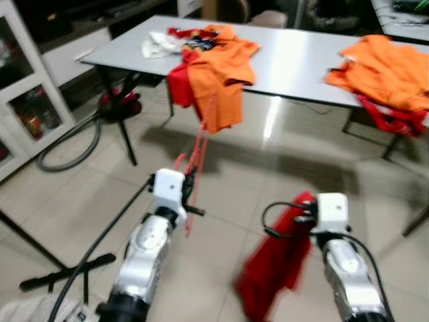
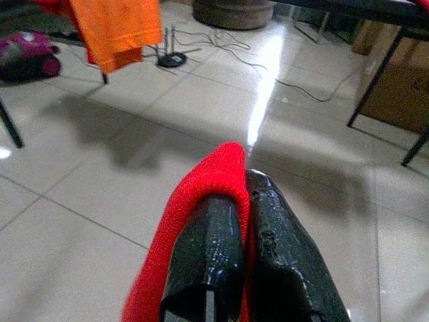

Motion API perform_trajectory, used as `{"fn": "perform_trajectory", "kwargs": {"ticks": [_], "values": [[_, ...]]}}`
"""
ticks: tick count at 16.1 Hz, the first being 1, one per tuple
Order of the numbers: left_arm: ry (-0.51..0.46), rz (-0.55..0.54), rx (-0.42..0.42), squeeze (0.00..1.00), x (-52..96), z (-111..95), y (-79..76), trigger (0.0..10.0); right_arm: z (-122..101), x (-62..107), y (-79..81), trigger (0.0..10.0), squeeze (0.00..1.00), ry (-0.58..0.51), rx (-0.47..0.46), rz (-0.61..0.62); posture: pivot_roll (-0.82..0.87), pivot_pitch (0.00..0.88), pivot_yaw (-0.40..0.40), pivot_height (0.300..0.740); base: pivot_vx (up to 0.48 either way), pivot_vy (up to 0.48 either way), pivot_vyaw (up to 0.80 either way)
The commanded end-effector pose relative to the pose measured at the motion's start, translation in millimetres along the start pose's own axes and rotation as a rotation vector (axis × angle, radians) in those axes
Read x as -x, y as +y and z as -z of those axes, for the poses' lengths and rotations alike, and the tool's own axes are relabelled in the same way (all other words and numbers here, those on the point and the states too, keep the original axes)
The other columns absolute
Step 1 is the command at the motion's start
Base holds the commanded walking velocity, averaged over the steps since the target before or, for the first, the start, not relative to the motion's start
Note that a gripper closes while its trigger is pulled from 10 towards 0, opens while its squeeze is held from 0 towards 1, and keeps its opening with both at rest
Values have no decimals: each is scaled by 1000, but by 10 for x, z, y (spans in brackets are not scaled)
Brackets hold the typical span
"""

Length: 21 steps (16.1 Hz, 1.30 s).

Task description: Hang hanger

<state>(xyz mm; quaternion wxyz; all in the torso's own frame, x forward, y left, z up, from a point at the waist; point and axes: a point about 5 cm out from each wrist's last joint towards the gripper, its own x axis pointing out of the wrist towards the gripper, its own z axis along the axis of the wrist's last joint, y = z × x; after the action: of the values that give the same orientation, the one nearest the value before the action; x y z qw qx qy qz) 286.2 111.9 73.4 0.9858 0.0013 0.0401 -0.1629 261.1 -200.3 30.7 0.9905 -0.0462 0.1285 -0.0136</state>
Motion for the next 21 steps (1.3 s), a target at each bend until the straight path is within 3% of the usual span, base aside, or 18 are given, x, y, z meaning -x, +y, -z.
{"fn": "perform_trajectory", "kwargs": {"ticks": [1,4,11,21], "values": [[10,-36,-8,0,33,25,107,10000,-87,-29,60,10000,0,-43,-4,-16,-71,0,27,740,469,0,0],[11,-65,9,0,28,26,134,10000,-73,-21,75,10000,0,-39,-10,-19,-73,0,31,740,459,0,0],[21,-7,-40,0,7,24,66,10000,-71,-21,61,10000,0,-40,-7,-3,-75,0,33,740,459,0,0],[26,8,-38,0,-13,31,24,10000,-64,-19,19,10000,0,-38,1,5,-90,0,35,740,459,0,0]]}}
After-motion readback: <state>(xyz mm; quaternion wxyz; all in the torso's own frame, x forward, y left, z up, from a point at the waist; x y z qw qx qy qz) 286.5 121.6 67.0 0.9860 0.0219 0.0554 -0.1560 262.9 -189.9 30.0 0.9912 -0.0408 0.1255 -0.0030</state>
